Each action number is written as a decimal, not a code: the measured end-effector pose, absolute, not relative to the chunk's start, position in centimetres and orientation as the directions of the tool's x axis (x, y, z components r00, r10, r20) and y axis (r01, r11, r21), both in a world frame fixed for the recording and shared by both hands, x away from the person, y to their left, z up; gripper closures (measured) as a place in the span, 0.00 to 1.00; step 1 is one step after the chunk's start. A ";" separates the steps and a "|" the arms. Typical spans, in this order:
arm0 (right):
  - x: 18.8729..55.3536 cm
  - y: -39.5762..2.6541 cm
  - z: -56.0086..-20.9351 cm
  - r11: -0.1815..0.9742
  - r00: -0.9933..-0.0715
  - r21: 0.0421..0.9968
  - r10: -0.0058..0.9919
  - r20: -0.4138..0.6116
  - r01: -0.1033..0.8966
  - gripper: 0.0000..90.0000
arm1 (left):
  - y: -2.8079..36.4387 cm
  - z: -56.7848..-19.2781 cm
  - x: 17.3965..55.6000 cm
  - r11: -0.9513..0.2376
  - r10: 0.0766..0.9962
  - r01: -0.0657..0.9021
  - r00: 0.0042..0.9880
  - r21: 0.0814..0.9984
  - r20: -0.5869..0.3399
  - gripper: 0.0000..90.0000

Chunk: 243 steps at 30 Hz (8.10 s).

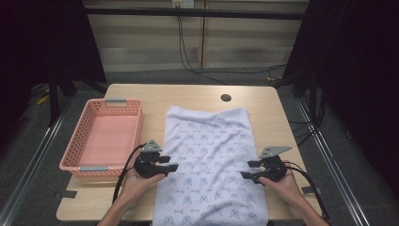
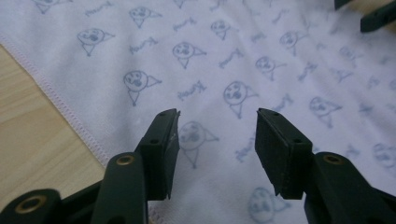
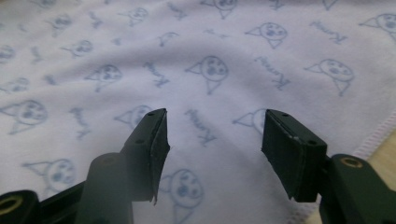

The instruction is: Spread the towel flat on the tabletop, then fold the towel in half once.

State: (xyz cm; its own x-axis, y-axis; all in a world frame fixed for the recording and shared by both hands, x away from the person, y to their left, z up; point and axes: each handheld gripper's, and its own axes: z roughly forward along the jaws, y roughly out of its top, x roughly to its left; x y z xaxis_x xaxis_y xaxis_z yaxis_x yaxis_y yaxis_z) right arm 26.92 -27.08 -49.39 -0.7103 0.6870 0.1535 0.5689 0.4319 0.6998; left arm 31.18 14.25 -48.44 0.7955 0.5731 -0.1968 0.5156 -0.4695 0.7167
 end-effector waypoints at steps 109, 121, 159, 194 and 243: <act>38.8 -33.0 -49.6 0.250 -0.534 0.751 0.830 0.158 0.611 0.96 | 11.8 -50.5 42.8 -0.334 0.742 0.609 0.641 0.719 -0.197 0.50; 38.8 -32.5 -49.9 0.244 -0.542 0.746 0.820 0.181 0.619 0.96 | 10.6 -50.5 44.1 -0.391 0.712 0.585 0.682 0.711 -0.169 0.71; 41.7 -33.2 -35.1 0.056 -0.584 0.916 0.785 0.206 0.398 0.96 | 14.8 -35.0 43.7 -0.195 0.622 0.379 0.761 0.905 -0.185 0.97; 19.6 -31.5 -46.5 0.246 -0.620 0.703 0.708 0.340 0.667 0.96 | 17.6 -46.9 24.0 -0.389 0.526 0.551 0.791 0.738 -0.313 0.97; 28.6 -32.3 -49.9 0.288 -0.550 0.652 0.801 0.237 0.702 0.96 | 12.9 -49.8 33.9 -0.401 0.687 0.634 0.686 0.661 -0.241 0.97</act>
State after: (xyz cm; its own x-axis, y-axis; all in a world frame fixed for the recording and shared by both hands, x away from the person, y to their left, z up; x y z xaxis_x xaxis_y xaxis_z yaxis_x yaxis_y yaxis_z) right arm 28.60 -32.26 -49.90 -0.5497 0.8010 0.2372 0.7015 0.2885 0.6516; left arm 33.86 12.93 -49.78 0.6859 0.6867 -0.2407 0.6338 -0.4012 0.6614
